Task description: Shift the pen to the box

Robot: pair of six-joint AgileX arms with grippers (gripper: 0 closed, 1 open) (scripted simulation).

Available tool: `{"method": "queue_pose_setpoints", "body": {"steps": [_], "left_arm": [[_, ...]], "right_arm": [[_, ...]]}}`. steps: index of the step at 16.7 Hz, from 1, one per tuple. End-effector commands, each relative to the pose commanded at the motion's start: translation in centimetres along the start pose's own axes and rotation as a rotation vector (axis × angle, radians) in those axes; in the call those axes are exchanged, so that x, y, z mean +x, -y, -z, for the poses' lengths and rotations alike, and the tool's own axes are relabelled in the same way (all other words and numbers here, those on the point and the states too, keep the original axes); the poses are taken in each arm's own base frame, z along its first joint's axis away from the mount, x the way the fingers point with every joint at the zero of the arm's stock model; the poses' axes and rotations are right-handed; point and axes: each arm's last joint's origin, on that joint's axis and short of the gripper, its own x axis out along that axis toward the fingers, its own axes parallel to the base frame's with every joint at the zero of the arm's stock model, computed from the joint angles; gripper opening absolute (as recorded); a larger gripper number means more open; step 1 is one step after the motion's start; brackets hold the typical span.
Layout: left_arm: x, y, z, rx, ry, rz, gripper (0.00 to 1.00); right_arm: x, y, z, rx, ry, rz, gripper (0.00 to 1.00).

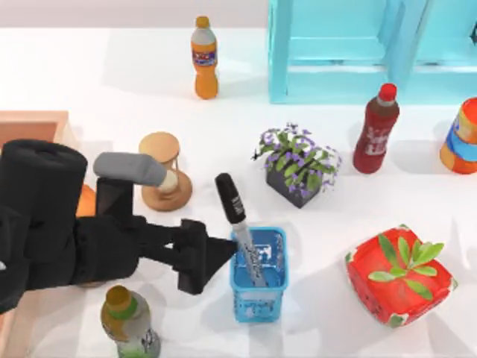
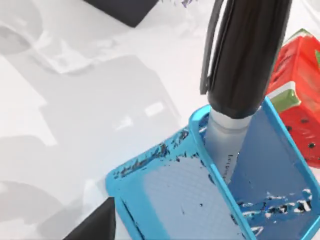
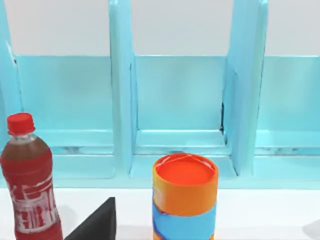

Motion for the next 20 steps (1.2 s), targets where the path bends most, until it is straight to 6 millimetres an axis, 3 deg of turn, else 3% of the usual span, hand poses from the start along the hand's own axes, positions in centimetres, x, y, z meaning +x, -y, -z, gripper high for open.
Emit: {"method": "queue_pose_setpoints", "body": {"steps": [3, 6, 10, 16, 20], "left_arm": [[1.6, 0.1, -0.7, 0.002, 0.0, 0.004, 1.0], [4.7, 0.0, -1.1, 0.006, 0.013, 0.009, 1.0], [8.6, -0.4, 0.2, 0.003, 0.013, -0.002, 1.0], [9.4, -0.6, 0.8, 0.002, 0.006, -0.011, 1.0], [9.4, -0.6, 0.8, 0.002, 0.006, -0.011, 0.7]], "right_arm": [[0.0, 0.0, 0.0, 0.0, 0.0, 0.0, 1.0], [0.0, 0.0, 0.0, 0.0, 0.0, 0.0, 1.0], [0.0, 0.0, 0.0, 0.0, 0.0, 0.0, 1.0], [0.0, 0.0, 0.0, 0.0, 0.0, 0.0, 1.0], [0.0, 0.0, 0.0, 0.0, 0.0, 0.0, 1.0]]}}
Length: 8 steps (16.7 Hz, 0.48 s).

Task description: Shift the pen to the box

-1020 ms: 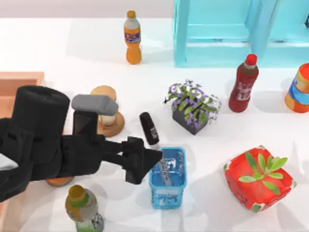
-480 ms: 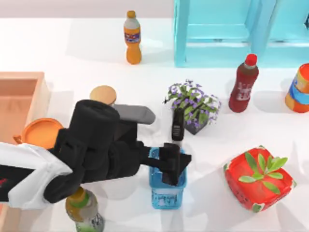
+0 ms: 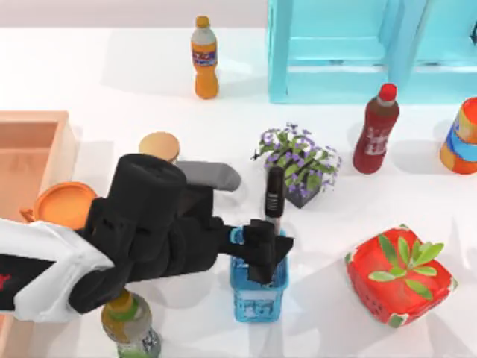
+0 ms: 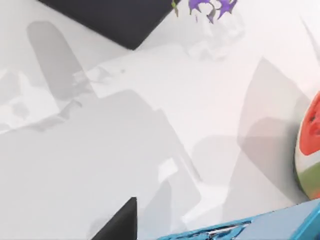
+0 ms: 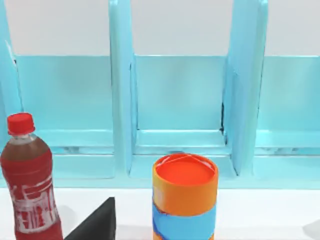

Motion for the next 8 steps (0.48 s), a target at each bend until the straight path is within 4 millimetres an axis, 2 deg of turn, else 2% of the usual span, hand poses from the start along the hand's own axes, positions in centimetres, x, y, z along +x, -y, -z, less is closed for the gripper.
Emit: {"method": "queue_pose_setpoints", "body": {"steps": [8], "left_arm": [[0.0, 0.0, 0.0, 0.0, 0.0, 0.0, 0.1]], "right_arm": [[0.0, 0.0, 0.0, 0.0, 0.0, 0.0, 1.0]]}}
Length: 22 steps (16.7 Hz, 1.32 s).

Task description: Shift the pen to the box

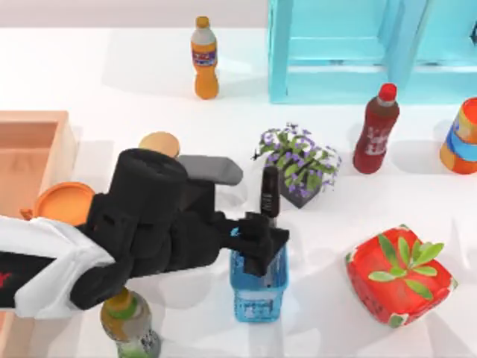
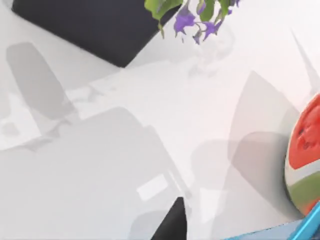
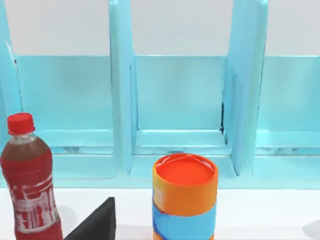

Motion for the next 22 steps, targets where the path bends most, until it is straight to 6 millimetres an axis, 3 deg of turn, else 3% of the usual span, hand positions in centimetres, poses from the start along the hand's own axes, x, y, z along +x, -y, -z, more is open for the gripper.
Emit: {"method": "queue_pose_setpoints", "body": {"steps": [2, 9, 10, 14, 18, 22], "left_arm": [[0.0, 0.0, 0.0, 0.0, 0.0, 0.0, 0.0], [0.0, 0.0, 0.0, 0.0, 0.0, 0.0, 0.0], [-0.2, 0.5, -1.4, 0.017, 0.053, 0.018, 0.0], [-0.9, 0.2, -2.6, 0.029, 0.046, 0.023, 0.0], [-3.6, -0.9, -5.7, 0.038, 0.01, 0.03, 0.0], [-9.1, -2.0, -8.3, -0.001, -0.045, 0.031, 0.0]], "right_arm": [[0.0, 0.0, 0.0, 0.0, 0.0, 0.0, 1.0], [0.0, 0.0, 0.0, 0.0, 0.0, 0.0, 1.0], [0.0, 0.0, 0.0, 0.0, 0.0, 0.0, 1.0], [0.0, 0.0, 0.0, 0.0, 0.0, 0.0, 1.0], [0.0, 0.0, 0.0, 0.0, 0.0, 0.0, 1.0], [0.0, 0.0, 0.0, 0.0, 0.0, 0.0, 1.0]]}}
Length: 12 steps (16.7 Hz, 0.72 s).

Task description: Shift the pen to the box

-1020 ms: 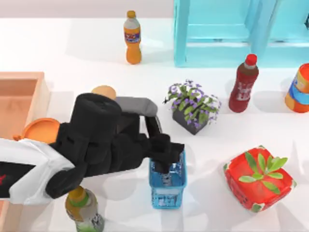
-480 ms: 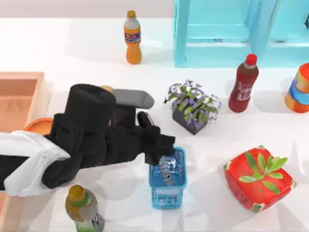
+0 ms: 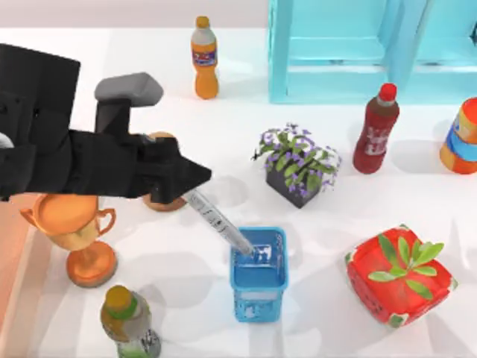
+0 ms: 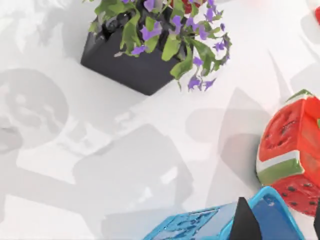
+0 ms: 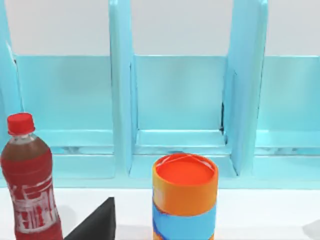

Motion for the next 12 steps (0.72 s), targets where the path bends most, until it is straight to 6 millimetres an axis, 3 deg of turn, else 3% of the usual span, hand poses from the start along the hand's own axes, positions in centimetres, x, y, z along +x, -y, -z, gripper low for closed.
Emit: {"method": "queue_pose_setpoints", "body": {"steps": [6, 8, 12], "left_arm": [[-8.9, 0.2, -1.2, 0.0, 0.072, -0.007, 0.0], [-10.2, 0.5, -1.3, 0.018, 0.096, -0.013, 0.0], [-10.1, 0.5, -1.3, 0.018, 0.092, -0.013, 0.0]], "right_arm": [[0.0, 0.0, 0.0, 0.0, 0.0, 0.0, 1.0], [0.0, 0.0, 0.0, 0.0, 0.0, 0.0, 1.0], [0.0, 0.0, 0.0, 0.0, 0.0, 0.0, 1.0]]}}
